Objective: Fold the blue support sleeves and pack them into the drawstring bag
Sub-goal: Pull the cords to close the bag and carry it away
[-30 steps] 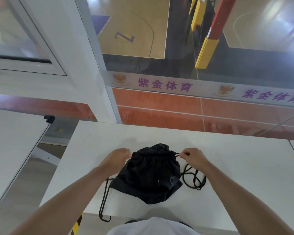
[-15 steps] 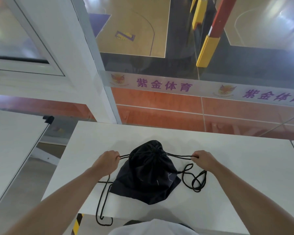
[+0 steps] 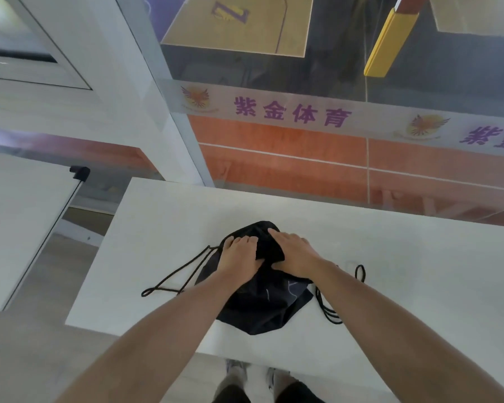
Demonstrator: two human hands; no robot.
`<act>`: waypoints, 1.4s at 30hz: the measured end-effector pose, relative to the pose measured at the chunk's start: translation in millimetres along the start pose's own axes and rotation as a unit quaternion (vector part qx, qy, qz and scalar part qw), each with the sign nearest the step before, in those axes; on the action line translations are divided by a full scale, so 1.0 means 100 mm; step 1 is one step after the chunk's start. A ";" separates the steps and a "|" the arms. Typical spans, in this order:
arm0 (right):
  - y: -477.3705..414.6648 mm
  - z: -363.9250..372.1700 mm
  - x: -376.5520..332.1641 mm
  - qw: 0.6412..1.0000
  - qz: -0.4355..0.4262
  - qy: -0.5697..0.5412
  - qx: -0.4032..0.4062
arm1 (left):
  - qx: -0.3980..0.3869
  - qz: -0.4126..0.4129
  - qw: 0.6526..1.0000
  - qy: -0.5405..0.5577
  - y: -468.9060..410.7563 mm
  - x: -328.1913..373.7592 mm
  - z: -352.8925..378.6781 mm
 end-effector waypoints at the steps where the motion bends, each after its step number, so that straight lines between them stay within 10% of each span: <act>1: -0.01 0.02 0.03 1.000 -0.001 0.005 0.010 | 0.012 0.010 1.000 0.021 0.01 0.00 -0.02; 17: 0.96 -0.42 -0.19 0.968 0.042 -0.129 0.213 | 0.004 0.168 0.983 0.072 0.18 0.03 -0.98; 42: 5.05 1.07 -0.04 0.730 0.351 -0.223 0.543 | 0.117 0.598 0.792 0.048 2.32 3.02 -1.14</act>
Point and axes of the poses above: each hand's wrist, its own y-axis away from the middle knuckle, its own z-axis out of the palm, x = y × z, the point moved 1 cm from there along -y, towards the middle knuckle, and after that the axes turned 8 degrees about -y, right-handed, at the moved point
